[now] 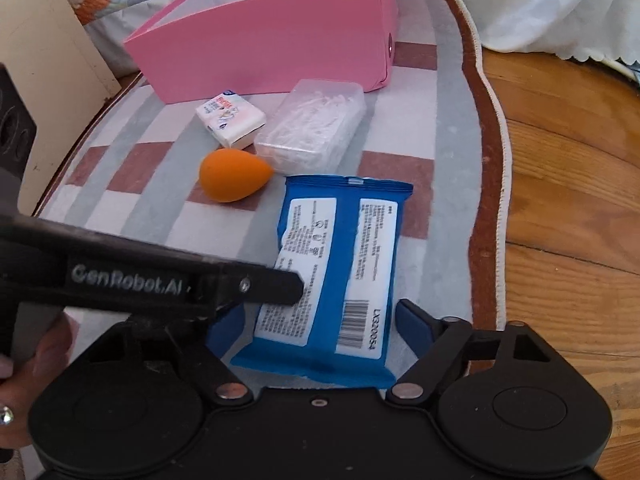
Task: Organize objects
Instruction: 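Close the left tool on the end of the blue wet-wipe pack, then lift the wet-wipe pack with the left tool and carry it over the box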
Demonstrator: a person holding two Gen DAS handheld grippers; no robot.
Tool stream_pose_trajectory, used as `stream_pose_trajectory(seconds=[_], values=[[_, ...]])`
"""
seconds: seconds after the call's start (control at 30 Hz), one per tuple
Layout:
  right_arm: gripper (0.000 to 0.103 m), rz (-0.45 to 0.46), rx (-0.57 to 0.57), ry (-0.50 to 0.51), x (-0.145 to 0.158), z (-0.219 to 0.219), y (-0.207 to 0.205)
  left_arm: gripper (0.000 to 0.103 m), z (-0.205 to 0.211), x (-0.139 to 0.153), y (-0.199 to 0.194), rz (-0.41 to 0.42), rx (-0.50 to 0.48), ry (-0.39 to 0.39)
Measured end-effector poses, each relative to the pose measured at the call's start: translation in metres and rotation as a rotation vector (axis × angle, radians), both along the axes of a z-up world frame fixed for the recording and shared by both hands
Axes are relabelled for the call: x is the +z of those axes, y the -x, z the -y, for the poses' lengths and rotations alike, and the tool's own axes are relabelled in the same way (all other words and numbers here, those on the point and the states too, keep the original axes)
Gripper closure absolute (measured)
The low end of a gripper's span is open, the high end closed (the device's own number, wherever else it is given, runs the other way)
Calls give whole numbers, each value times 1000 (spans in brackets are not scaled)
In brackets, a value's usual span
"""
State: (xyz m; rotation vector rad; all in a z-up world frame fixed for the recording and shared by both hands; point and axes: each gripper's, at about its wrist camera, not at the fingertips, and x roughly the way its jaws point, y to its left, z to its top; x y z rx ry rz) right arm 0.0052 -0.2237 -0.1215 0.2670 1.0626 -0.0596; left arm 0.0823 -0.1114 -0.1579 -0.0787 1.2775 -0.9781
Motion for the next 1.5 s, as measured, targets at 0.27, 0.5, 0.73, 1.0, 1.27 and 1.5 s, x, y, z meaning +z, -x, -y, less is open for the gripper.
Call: stream_pose_trajectory(seconds=[0.27, 0.5, 0.73, 1.0, 1.27, 1.5], values=[[25, -22, 24, 73, -4, -8, -5, 77, 1, -5, -4, -17, 10, 12], [32, -41, 38, 148, -4, -17, -8, 77, -4, -15, -12, -155, 14, 92], [40, -29, -18, 55, 4, -8, -9, 77, 2, 2, 0, -40, -35, 59], [40, -45, 0, -9, 9, -15, -13, 77, -9, 10, -1, -29, -14, 45], [38, -18, 46, -56, 30, -23, -17, 77, -35, 29, -13, -62, 19, 115], [38, 69, 148, 9, 60, -44, -26, 77, -65, 56, -25, -35, 60, 187]])
